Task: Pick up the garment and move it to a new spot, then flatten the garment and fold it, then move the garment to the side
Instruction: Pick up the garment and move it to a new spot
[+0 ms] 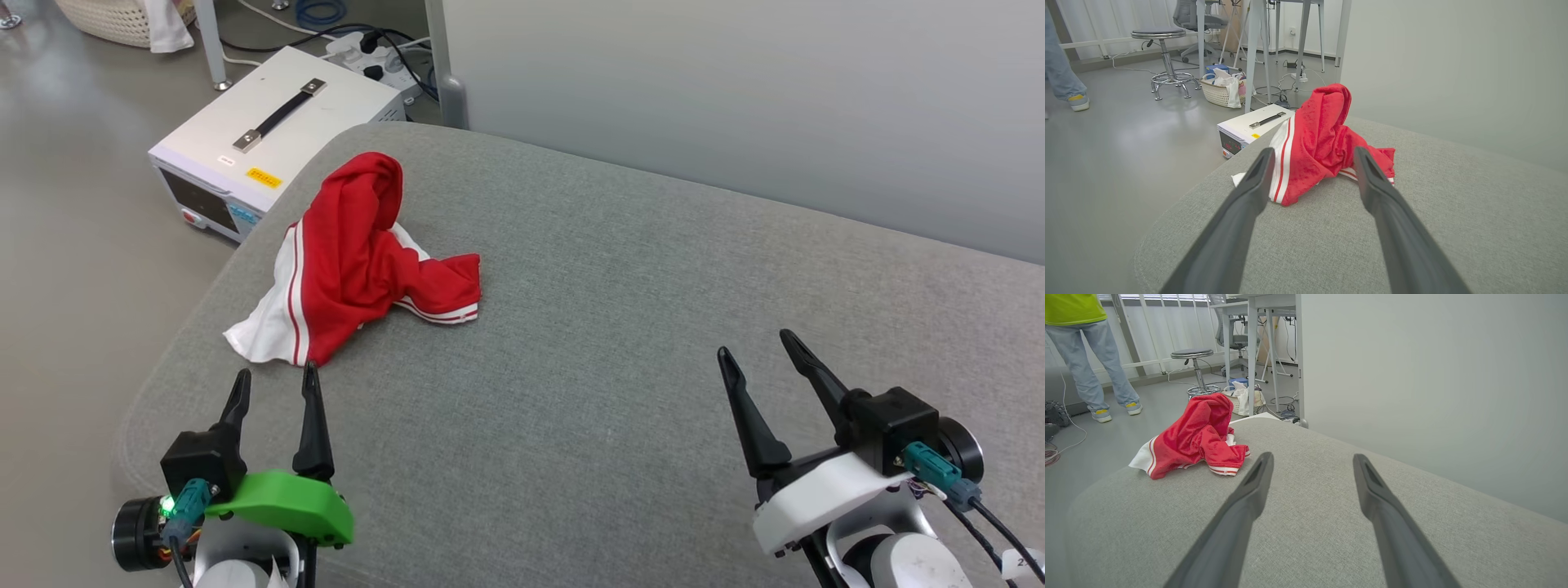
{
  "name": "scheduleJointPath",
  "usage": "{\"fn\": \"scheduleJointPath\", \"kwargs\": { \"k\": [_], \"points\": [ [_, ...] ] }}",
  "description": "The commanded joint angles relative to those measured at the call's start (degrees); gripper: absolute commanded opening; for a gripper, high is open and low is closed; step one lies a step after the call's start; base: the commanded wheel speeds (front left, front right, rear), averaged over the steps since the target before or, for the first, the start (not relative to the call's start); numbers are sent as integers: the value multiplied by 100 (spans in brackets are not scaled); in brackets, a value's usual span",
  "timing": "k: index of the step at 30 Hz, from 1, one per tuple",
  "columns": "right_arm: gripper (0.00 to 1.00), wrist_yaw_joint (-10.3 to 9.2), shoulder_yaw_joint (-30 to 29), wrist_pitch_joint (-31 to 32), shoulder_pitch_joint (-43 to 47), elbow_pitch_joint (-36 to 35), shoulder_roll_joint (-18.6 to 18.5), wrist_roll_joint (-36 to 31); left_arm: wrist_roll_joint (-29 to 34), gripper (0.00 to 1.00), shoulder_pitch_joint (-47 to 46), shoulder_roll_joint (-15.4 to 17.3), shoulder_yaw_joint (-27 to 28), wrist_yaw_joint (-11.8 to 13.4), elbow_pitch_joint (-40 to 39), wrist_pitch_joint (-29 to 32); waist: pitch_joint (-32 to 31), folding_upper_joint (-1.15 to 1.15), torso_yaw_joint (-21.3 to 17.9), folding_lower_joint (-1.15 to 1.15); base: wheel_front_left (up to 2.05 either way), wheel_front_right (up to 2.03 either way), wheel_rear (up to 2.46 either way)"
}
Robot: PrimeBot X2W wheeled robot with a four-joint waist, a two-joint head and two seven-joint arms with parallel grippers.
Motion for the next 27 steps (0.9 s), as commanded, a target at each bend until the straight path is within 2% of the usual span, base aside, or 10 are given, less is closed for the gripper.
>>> {"fn": "scheduleJointPath", "kwargs": {
  "k": [1,15,27],
  "points": [
    [100,-3,32,-43,-113,-30,-49,44,43,100,-78,-21,9,-2,25,-72,-10,0,109,0,0,0,0],
    [100,-3,135,-39,-179,-86,-115,114,151,100,-226,-11,93,-93,270,-240,75,0,403,0,0,0,0],
    [100,-4,116,159,-532,-358,-365,48,62,100,-886,132,158,-252,744,-356,659,0,200,0,0,0,0]
  ]
}}
